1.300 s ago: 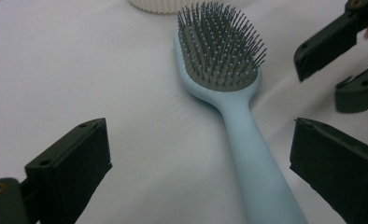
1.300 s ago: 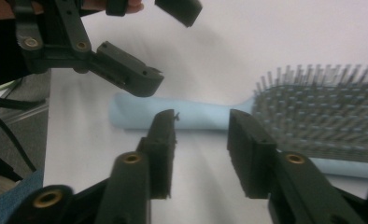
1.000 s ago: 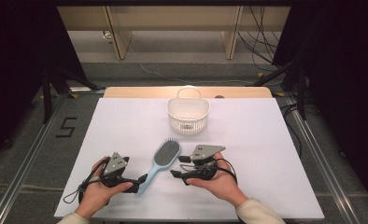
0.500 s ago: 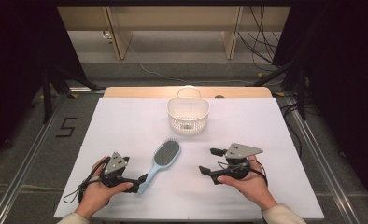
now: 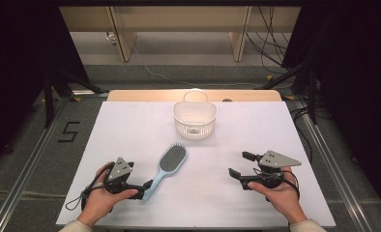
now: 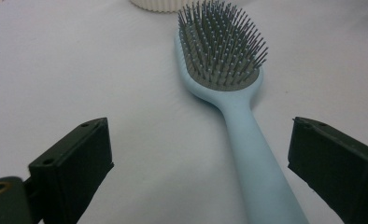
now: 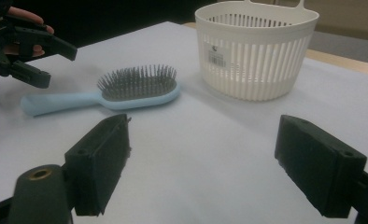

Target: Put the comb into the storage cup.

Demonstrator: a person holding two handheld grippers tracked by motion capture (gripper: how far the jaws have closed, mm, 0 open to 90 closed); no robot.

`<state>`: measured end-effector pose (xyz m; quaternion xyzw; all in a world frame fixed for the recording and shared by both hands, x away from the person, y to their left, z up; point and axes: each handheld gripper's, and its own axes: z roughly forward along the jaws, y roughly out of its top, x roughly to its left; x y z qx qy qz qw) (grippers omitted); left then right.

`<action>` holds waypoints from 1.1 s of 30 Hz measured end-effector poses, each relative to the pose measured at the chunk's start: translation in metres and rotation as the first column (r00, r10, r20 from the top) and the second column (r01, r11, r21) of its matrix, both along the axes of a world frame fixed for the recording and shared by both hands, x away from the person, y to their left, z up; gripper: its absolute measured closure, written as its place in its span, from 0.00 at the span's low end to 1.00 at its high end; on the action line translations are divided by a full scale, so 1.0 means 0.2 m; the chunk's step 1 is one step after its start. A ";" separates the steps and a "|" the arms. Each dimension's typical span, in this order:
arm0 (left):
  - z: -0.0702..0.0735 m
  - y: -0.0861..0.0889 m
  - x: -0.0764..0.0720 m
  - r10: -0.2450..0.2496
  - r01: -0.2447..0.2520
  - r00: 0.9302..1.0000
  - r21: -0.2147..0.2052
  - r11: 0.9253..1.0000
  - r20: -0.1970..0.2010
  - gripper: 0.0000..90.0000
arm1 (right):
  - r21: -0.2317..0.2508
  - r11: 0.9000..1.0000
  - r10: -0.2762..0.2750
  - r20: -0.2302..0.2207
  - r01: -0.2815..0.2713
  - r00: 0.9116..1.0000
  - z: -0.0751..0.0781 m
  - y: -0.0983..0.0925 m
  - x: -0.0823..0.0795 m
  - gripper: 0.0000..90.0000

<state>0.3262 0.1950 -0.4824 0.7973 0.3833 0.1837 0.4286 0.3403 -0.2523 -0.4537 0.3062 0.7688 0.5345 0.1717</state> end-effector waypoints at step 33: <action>0.11 -0.21 0.10 0.065 -0.016 0.970 0.206 0.978 -0.233 0.24 | 0.023 0.998 -0.058 -0.008 0.058 0.998 -0.02 -0.08 -0.01 0.20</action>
